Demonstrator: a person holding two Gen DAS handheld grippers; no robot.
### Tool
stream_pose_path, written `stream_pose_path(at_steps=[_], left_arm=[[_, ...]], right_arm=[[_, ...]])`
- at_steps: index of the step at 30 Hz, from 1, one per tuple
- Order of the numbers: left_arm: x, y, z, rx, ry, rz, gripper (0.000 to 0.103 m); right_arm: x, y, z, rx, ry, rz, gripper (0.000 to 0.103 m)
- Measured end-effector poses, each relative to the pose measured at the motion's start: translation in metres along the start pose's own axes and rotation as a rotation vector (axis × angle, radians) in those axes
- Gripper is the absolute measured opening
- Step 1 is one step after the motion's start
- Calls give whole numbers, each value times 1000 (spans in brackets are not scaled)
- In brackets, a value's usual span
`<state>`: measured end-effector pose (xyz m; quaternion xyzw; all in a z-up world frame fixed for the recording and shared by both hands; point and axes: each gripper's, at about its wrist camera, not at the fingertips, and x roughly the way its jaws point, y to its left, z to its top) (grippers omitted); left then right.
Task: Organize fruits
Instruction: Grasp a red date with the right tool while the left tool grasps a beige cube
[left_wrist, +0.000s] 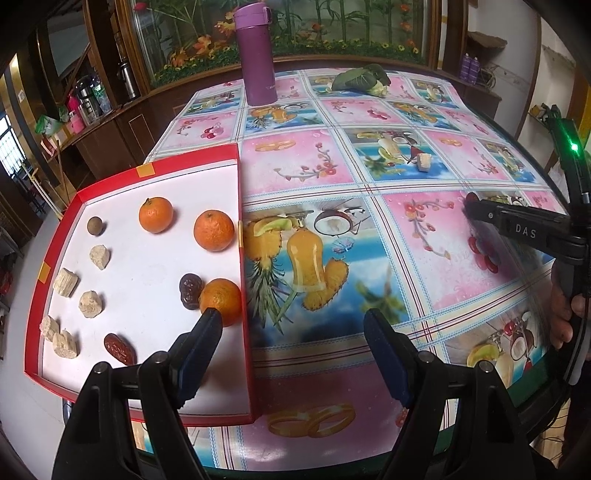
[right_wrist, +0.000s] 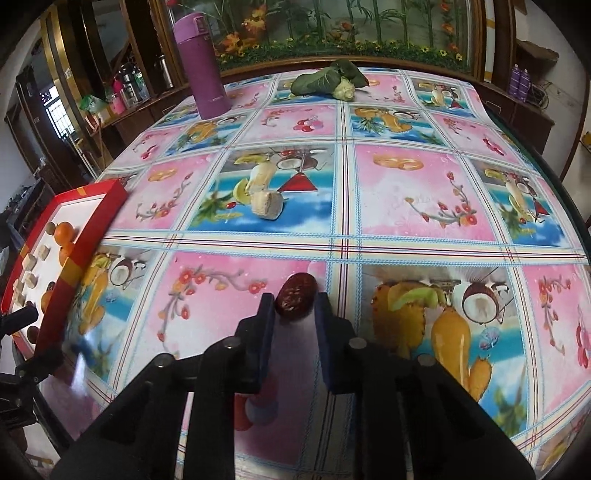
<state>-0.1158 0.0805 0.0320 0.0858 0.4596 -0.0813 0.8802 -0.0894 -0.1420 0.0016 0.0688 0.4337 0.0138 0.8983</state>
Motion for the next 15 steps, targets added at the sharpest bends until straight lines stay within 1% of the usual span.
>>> stream_pose_path(at_steps=[4,8,12,15], left_arm=[[1,-4,4,5,1,6,79],[2,-10,6,12,4,2,79],[5,-16,11,22,12,-3,79],[4,-21,20,29,-1,-13,79]], right_arm=[[3,-3,4,-6,10,14,23],[2,-1,1,-21,-11,15,23],[2,-8,3,19,-10,52,23],[3,-11,4,42,-12,68,23]])
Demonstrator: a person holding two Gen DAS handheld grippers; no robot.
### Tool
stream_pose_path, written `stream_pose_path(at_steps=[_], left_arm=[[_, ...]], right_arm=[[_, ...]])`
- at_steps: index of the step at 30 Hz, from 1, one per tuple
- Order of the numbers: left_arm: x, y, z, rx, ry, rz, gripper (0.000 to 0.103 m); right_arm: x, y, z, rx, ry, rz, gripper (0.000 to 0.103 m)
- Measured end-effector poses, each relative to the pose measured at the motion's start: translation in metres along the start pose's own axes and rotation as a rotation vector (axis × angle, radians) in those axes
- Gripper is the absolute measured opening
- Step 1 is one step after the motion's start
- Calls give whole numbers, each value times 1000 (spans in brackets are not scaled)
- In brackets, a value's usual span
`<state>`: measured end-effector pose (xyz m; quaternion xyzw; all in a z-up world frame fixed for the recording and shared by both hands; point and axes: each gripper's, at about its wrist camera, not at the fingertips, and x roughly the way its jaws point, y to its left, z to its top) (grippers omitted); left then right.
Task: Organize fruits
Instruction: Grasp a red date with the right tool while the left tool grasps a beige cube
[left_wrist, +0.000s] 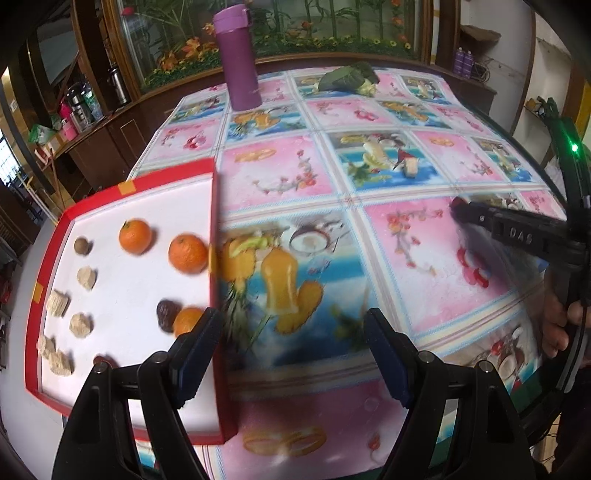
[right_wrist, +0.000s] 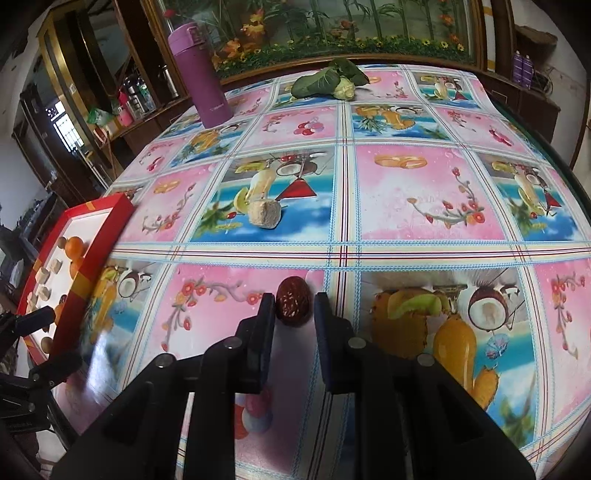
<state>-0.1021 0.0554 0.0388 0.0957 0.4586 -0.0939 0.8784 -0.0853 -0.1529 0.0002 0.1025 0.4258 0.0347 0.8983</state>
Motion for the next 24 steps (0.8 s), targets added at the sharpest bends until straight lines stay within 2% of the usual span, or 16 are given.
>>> stream_pose_path(at_steps=[8,11,18,24], left_arm=[[6,-13,30,12,-27,-19,79],[12,-24,48,20,-45,-41,79],[36,-61,88,55,-86,-98,79],[61,-90,109,99,-88,-107,79]], right_arm=[[2,7,0,-37,-21,-30,23],[1,-1,1,5,-23,-14,23],[-4,-30,5,135,-36,-47,22],[-6,-41,4,193,-34,-21,22]])
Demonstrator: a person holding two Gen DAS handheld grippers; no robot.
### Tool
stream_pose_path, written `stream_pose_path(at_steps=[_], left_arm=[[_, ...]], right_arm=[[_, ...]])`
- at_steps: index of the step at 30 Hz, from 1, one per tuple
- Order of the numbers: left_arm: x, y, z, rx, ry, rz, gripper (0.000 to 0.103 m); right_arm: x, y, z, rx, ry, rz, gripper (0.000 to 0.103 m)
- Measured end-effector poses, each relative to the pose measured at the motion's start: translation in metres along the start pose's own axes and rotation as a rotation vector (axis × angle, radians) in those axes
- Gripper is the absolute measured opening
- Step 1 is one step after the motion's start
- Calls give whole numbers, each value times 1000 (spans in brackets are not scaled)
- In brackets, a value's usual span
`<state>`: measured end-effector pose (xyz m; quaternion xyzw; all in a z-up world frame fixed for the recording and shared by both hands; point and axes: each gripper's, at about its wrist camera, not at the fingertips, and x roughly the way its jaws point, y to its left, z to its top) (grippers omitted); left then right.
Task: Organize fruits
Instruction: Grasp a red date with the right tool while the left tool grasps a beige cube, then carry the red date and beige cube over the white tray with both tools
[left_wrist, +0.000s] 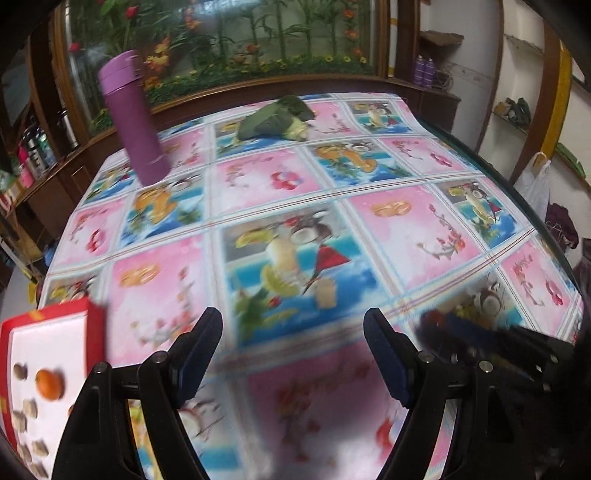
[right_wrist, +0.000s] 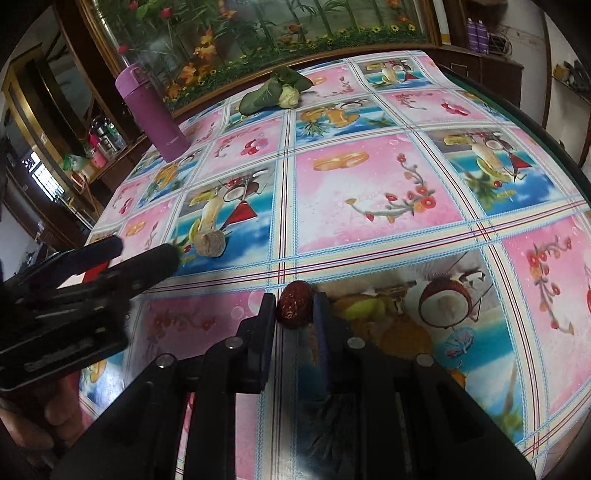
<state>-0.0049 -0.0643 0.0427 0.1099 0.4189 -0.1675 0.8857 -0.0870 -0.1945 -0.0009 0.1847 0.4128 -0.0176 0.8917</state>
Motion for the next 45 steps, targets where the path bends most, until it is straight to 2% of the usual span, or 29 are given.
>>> stream_pose_path(at_steps=[3,7,8,14,15,16,20,21,27,33,36,41,45], left_arm=[[12,-5,3,17,2,18,77],[25,-3,4,1,29,-2,54],[27,-3,5,-3,31,-7,52],[40,-4,7,-29,46,-51,50],[41,-6,7,-27,47,-59,46],[43,-6,6,-28,49,-67,35],[46,-3,4,-45,52,-100,15],[44,-3,4,-48,47,-107,14],[19,0,-6,-50,8,-127,14],[-14,9,-35,-74,-9,-133,14],[-29,17,-47,-102,-27,-117,14],[-53,35,-58,-133,-72,-87,14],[-66,42,-66,-135,-92,-78,14]], right_arm=[[-1,-3,-1,17,2,14,22],[-2,-4,-1,12,1,8,22],[-1,-3,-1,11,1,7,22],[-1,-2,-1,-1,-2,-3,22],[-1,-1,0,-3,-3,-4,22],[0,-1,0,-6,-3,-6,22],[0,1,0,-16,-8,-12,22],[0,1,0,-17,-9,-13,22],[1,2,0,-33,-15,-19,22],[1,3,0,-35,-19,-19,23],[-11,7,1,-47,-85,0,22],[-30,30,-3,-146,-195,35,22],[-36,51,-11,-172,-207,90,23]])
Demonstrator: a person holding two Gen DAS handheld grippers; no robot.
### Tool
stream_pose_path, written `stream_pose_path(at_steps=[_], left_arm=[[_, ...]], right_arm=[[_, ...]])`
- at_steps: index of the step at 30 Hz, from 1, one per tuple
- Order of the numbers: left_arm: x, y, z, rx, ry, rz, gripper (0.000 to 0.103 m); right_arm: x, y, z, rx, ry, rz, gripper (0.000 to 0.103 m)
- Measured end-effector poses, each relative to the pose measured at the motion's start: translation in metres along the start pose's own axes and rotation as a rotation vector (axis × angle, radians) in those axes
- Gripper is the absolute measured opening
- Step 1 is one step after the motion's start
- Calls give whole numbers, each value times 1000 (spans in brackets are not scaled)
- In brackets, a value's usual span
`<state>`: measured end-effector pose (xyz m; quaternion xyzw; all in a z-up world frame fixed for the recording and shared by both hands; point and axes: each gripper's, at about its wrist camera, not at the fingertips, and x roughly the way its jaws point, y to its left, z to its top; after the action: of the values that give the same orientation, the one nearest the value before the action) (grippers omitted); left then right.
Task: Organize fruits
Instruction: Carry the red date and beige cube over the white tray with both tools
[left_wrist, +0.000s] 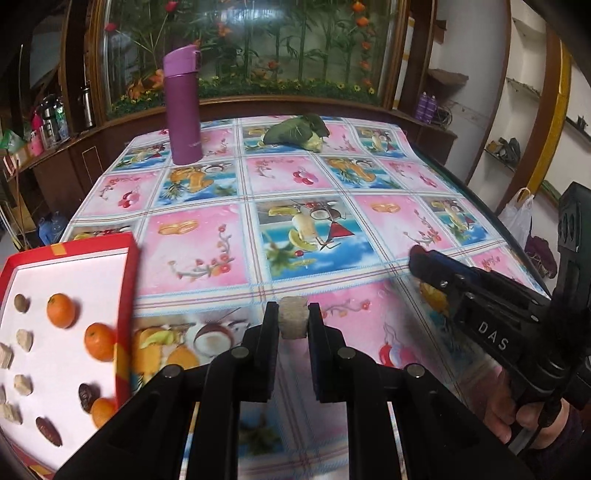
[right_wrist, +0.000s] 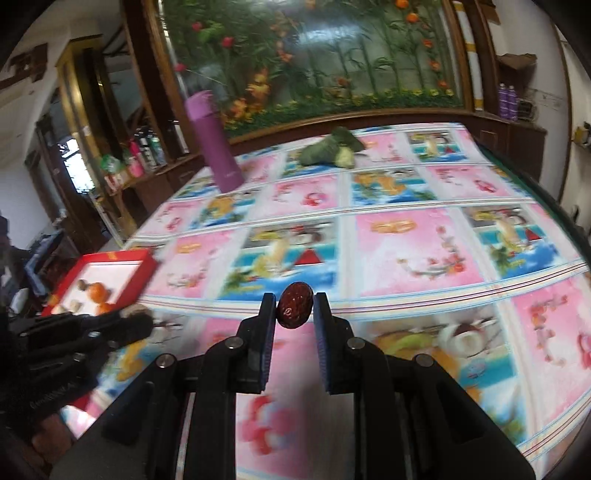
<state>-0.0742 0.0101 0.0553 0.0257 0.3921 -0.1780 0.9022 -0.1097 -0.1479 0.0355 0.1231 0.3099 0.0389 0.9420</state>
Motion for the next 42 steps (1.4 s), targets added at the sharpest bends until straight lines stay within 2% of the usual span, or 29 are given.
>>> stream_pose_path(at_steps=[5,15,20,31,42], left_arm=[[-18,15,-6,-15,-26,18,14],[-49,48,-21,-66,-83,23,13],[-69,66,-24,-94,-129,46,13],[-94,99,-32,-150,-177,83,13],[-116,154,-44,-233,-219,165,13]], right_arm=[[1,31,-8,-25,24,50,23],[2,71,-22,-54,74,69,23],[-2,92,-26,-98,80,63,23],[-10,136,-21,-176,72,89,23],[3,204,-18,-276,105,191,23]])
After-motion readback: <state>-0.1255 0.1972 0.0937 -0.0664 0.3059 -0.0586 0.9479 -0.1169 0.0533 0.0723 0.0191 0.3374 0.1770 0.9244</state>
